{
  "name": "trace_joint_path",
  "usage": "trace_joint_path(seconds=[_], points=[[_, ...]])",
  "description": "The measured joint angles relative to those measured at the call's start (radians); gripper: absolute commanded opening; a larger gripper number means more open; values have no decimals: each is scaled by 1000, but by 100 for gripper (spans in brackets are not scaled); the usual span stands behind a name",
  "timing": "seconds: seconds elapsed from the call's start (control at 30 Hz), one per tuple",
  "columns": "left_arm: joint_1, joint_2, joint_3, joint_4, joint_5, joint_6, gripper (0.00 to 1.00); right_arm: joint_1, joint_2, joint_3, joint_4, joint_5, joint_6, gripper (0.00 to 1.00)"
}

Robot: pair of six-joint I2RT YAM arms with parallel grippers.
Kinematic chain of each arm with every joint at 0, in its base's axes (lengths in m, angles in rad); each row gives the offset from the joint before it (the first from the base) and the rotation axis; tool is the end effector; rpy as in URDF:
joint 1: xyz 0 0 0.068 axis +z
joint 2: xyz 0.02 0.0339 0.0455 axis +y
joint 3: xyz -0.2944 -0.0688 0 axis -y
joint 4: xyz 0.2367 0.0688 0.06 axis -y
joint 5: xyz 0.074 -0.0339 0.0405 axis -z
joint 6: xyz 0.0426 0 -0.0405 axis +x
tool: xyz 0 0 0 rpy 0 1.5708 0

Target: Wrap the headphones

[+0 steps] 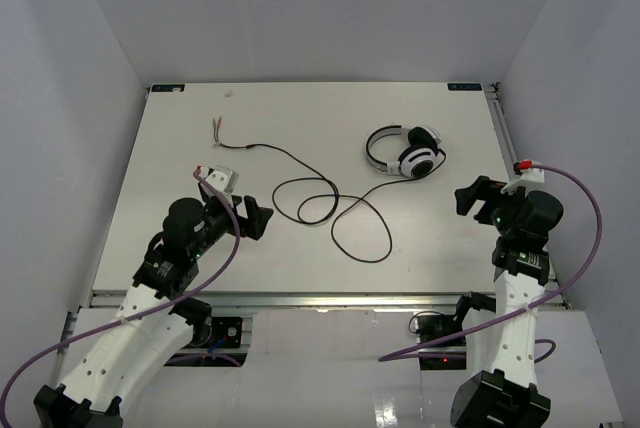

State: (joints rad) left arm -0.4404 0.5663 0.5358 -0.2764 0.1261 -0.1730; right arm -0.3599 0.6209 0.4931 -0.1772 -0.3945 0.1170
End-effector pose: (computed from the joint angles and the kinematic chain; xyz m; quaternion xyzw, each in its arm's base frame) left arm 0.1070 -0.0563 0.2891 0.1442 0.7931 -0.2265 0.5467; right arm 0.1284 -0.0308 0.2801 0.0741 0.7957 0.0866 0.5949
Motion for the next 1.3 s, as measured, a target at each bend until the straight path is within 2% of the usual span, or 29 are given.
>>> trace_joint_path(seconds=[0.13, 0.23, 0.33, 0.43, 0.47, 0.57, 0.7, 0.87, 1.0, 1.17, 1.3], points=[[0, 11, 0, 3, 29, -15, 98, -1, 3, 0, -3, -90, -83, 90], [0, 55, 1, 43, 89, -56, 98, -5, 11, 0, -56, -312, -290, 90], [0, 182, 25, 90, 175, -130, 98, -4, 23, 2, -139, -507, -491, 90], [-7, 392, 113, 124, 249, -200, 98, -4, 29, 2, -194, -610, -616, 93], [-14, 468, 159, 131, 261, -219, 98, -4, 28, 2, -203, -628, -642, 94], [-57, 681, 318, 123, 272, -267, 88, -4, 20, 2, -221, -662, -694, 97], [-165, 998, 640, 89, 237, -290, 80, -5, 21, 2, -226, -674, -719, 98], [-252, 1381, 1095, -45, 130, -300, 80, -5, 65, 8, -226, -683, -719, 98], [-271, 1622, 1383, -151, 45, -346, 84, -5, 70, 8, -232, -683, -714, 98], [-267, 1835, 1595, -219, -37, -432, 82, -5, 53, 8, -232, -690, -704, 97], [-262, 1941, 1716, -276, -73, -482, 79, -5, 52, 8, -233, -694, -699, 97]])
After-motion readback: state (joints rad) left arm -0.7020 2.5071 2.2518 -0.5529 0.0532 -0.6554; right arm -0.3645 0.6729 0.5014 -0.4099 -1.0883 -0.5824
